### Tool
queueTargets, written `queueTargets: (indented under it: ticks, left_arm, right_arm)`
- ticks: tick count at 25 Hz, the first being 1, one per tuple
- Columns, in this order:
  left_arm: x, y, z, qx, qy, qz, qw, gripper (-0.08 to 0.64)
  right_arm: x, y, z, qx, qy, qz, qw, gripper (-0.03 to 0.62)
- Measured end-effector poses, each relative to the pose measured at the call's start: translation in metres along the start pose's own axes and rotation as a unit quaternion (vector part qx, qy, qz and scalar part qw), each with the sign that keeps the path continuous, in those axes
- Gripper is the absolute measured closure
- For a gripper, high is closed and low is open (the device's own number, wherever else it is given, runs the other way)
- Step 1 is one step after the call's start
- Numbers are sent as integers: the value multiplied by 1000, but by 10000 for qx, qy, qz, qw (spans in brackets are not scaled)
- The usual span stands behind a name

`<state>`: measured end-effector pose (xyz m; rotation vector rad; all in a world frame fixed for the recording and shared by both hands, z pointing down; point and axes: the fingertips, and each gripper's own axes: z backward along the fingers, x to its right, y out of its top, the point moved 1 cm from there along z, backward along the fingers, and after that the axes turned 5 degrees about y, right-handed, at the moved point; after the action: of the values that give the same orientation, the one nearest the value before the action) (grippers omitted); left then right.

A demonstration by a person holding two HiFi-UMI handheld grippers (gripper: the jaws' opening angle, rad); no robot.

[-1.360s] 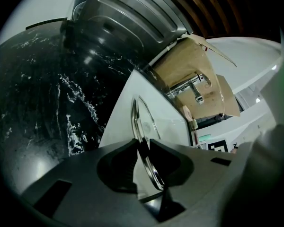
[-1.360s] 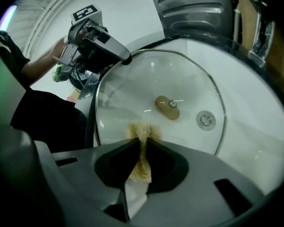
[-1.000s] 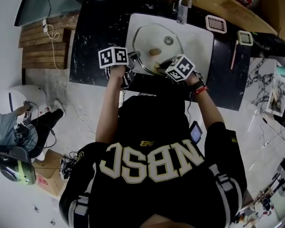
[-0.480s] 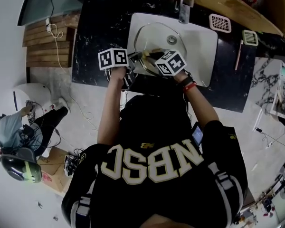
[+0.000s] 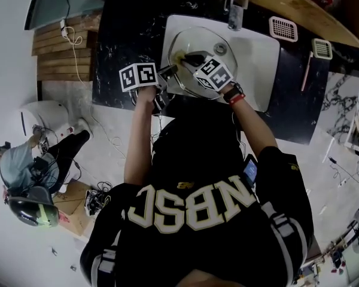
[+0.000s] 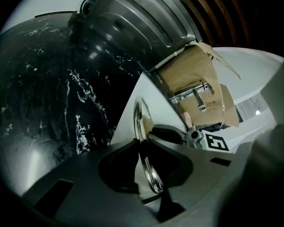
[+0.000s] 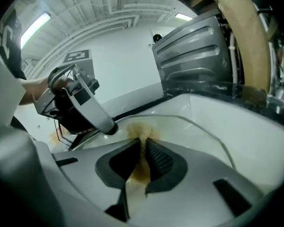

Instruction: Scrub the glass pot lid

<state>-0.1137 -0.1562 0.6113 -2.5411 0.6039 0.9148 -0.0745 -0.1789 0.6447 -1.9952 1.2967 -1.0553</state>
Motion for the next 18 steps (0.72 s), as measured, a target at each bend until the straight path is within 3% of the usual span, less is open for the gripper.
queueTargets:
  ticks: [5, 9, 13, 18]
  left_arm:
    - [1, 0, 0, 11, 50, -1, 10000, 480]
    - [1, -1, 0, 32, 60, -14, 10000, 479]
    - [1, -1, 0, 35, 89, -12, 10000, 477]
    - [2, 0, 1, 50, 108, -26, 9999, 477]
  right_arm:
    - [25, 13, -14, -10, -207, 462, 9987, 545]
    - [52, 11, -20, -411, -630, 712, 9946, 543]
    - [84, -1, -19, -708, -1031, 624, 9902, 543]
    - [112, -14, -12, -900, -1249, 462, 9870, 543]
